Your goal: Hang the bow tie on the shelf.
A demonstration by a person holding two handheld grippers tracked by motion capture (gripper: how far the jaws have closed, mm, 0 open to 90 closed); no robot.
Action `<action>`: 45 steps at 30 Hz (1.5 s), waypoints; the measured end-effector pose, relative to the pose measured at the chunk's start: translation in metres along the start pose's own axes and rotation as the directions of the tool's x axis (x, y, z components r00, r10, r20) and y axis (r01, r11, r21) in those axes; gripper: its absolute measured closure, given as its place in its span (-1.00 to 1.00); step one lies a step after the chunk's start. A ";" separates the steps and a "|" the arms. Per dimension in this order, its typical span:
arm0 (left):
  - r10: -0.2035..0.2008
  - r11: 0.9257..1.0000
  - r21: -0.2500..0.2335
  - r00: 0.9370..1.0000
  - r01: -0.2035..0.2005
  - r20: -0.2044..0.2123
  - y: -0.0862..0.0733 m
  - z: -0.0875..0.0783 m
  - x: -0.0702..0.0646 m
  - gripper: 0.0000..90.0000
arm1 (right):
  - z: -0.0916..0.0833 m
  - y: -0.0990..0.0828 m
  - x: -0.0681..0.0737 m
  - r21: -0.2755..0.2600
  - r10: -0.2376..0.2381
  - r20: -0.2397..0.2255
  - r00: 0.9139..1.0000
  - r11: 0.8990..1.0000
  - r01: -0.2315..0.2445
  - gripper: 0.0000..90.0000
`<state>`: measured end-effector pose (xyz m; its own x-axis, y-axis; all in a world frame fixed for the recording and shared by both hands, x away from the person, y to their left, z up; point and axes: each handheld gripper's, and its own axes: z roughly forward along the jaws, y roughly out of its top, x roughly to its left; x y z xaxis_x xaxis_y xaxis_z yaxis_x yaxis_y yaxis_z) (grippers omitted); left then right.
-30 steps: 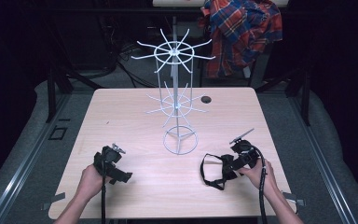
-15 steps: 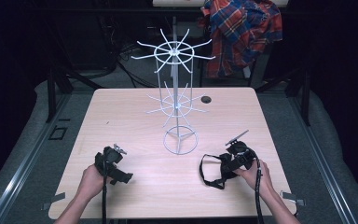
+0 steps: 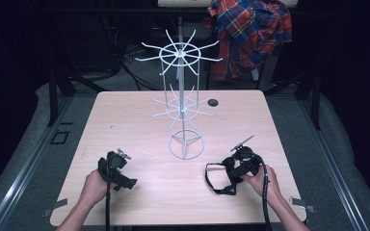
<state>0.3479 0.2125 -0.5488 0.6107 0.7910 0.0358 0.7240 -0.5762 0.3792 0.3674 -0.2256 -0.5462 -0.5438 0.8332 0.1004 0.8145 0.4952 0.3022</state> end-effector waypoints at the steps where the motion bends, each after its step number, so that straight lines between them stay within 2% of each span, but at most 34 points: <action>1: 0.001 1.000 0.001 1.000 -0.001 0.000 0.000 0.000 0.000 -1.00 | -0.002 0.000 0.000 0.010 -0.015 0.029 0.999 1.000 0.015 0.63; 8: 0.004 1.000 -0.001 1.000 -0.004 0.000 0.000 -0.001 0.000 -1.00 | -0.004 0.000 0.005 -0.031 -0.054 0.007 0.999 0.998 0.054 0.67; 9: 0.004 1.000 -0.001 1.000 -0.004 0.002 0.000 -0.001 0.000 -1.00 | -0.006 0.000 0.005 -0.044 -0.059 0.011 0.998 0.997 0.059 0.67; 10: 0.004 1.000 -0.001 1.000 -0.004 0.002 0.000 -0.001 0.000 -1.00 | -0.011 0.000 0.006 -0.086 -0.057 0.015 0.998 0.995 0.058 0.67; 15: 0.003 1.000 0.000 1.000 -0.003 0.002 0.000 -0.001 0.000 -1.00 | -0.023 0.001 0.006 -0.122 -0.070 0.006 0.997 0.990 0.071 0.67; 16: 0.002 1.000 0.000 1.000 -0.002 0.002 0.000 -0.001 0.000 -1.00 | -0.029 0.001 0.006 -0.155 -0.064 0.003 0.998 0.986 0.063 0.67; 18: 0.002 1.000 0.000 1.000 -0.002 0.002 0.000 0.000 0.000 -1.00 | -0.035 0.001 0.006 -0.184 -0.062 0.003 0.998 0.981 0.062 0.67; 20: 0.001 1.000 -0.001 1.000 -0.001 0.001 0.000 0.000 0.000 -1.00 | -0.038 0.001 0.006 -0.187 -0.062 -0.001 0.998 0.980 0.061 0.67; 22: 0.001 1.000 0.000 1.000 -0.001 -0.003 0.000 0.000 0.000 -1.00 | -0.047 0.001 0.007 -0.211 -0.066 0.014 0.998 0.975 0.068 0.67; 24: 0.000 1.000 -0.001 1.000 0.000 -0.005 0.000 0.000 0.000 -1.00 | -0.048 0.001 0.007 -0.222 -0.069 0.009 0.998 0.973 0.070 0.67; 26: 0.001 1.000 -0.002 1.000 -0.001 -0.006 0.000 0.000 0.000 -1.00 | -0.055 0.001 0.008 -0.225 -0.085 0.042 0.995 0.970 0.093 0.67; 27: 0.001 1.000 -0.002 1.000 -0.001 -0.006 0.000 0.000 0.000 -1.00 | -0.055 0.001 0.010 -0.245 -0.077 0.020 0.997 0.966 0.080 0.67; 29: 0.005 1.000 0.001 1.000 -0.005 -0.005 0.000 0.000 0.000 -1.00 | -0.061 0.001 0.012 -0.272 -0.082 0.026 0.996 0.958 0.086 0.67; 35: 0.005 1.000 -0.001 1.000 -0.005 -0.004 0.000 0.000 0.000 -1.00 | -0.066 0.002 0.013 -0.295 -0.086 0.024 0.996 0.951 0.089 0.67; 39: 0.011 1.000 0.000 1.000 -0.011 -0.001 0.001 0.000 -0.001 -1.00 | -0.068 0.001 0.012 -0.285 -0.088 0.021 0.996 0.954 0.091 0.67; 45: 0.016 1.000 -0.001 1.000 -0.016 0.001 0.002 0.000 -0.002 -1.00 | -0.072 0.002 0.014 -0.300 -0.090 0.016 0.996 0.950 0.090 0.67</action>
<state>0.3482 0.2095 -0.5483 0.6223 0.7817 0.0409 0.7140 -0.5882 0.3799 0.3467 -0.2310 -0.4755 -0.6114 0.7892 0.0577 0.6639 0.4719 0.5801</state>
